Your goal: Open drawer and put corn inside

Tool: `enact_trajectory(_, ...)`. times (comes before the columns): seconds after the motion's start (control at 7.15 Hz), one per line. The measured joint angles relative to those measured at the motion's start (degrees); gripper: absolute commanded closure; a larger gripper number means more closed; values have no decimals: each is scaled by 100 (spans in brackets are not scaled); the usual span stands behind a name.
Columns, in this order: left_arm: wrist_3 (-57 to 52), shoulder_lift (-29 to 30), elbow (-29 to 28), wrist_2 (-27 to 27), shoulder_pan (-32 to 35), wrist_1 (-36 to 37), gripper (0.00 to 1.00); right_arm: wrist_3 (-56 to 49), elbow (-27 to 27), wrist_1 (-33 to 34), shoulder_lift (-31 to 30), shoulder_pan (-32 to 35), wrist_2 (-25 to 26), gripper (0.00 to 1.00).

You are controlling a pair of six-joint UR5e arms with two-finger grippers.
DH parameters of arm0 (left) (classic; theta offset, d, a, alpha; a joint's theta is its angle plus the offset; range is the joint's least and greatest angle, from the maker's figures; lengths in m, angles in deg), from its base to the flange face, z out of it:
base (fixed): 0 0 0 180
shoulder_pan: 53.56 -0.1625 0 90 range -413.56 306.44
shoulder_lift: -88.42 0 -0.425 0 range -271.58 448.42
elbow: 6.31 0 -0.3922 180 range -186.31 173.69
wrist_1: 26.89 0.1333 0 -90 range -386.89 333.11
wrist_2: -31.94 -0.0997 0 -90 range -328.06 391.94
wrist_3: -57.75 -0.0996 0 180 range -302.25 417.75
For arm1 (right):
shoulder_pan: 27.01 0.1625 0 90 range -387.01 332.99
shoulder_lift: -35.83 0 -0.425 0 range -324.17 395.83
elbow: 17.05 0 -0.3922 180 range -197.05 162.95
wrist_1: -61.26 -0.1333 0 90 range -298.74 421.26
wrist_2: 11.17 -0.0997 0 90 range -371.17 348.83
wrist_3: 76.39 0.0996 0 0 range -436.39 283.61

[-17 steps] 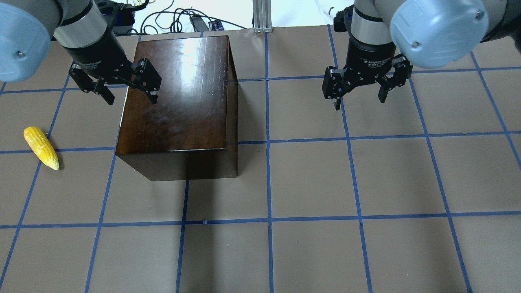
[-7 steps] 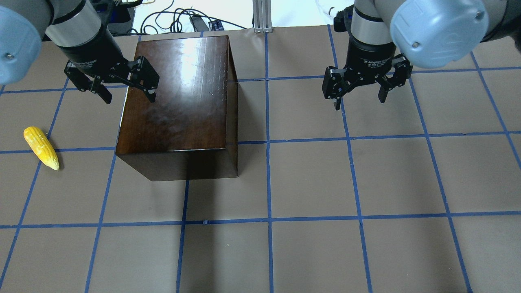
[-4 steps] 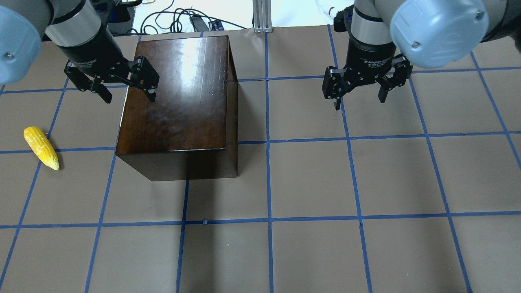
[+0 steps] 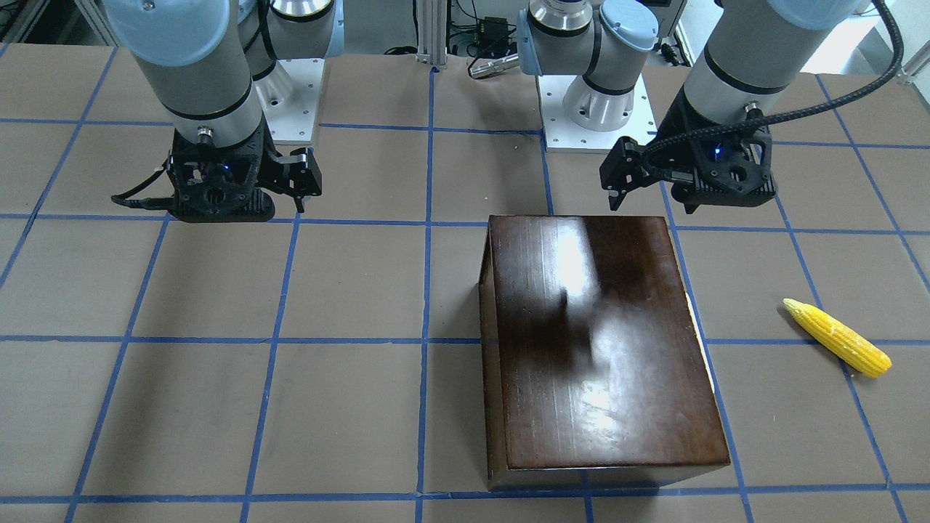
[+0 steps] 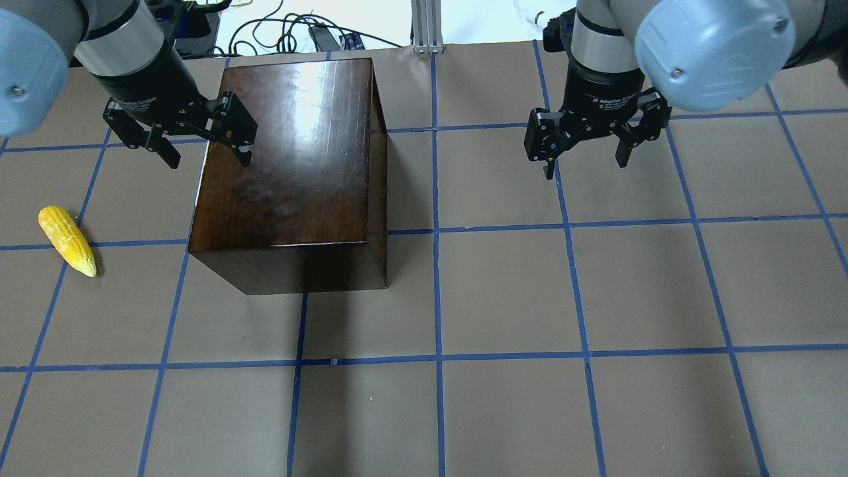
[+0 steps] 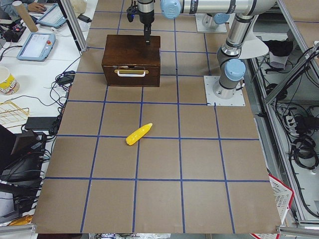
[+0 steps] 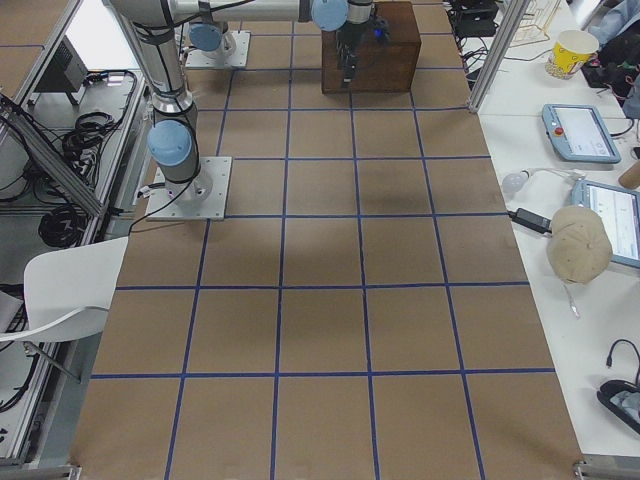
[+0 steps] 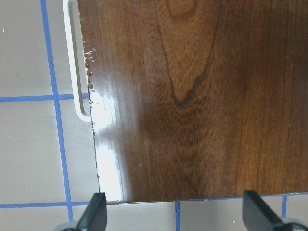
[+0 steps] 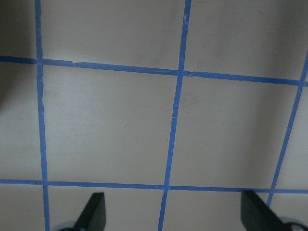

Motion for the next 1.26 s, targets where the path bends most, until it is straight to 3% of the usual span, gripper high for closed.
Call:
enact_trajectory(0.84,-478,81,-262,125,-1065,-2,0,2,0,0,0,0,-2,0)
enact_trajectory(1.26,-1001,487,-491,648,-1611,324,0,-1,0,0,0,0,-7,0)
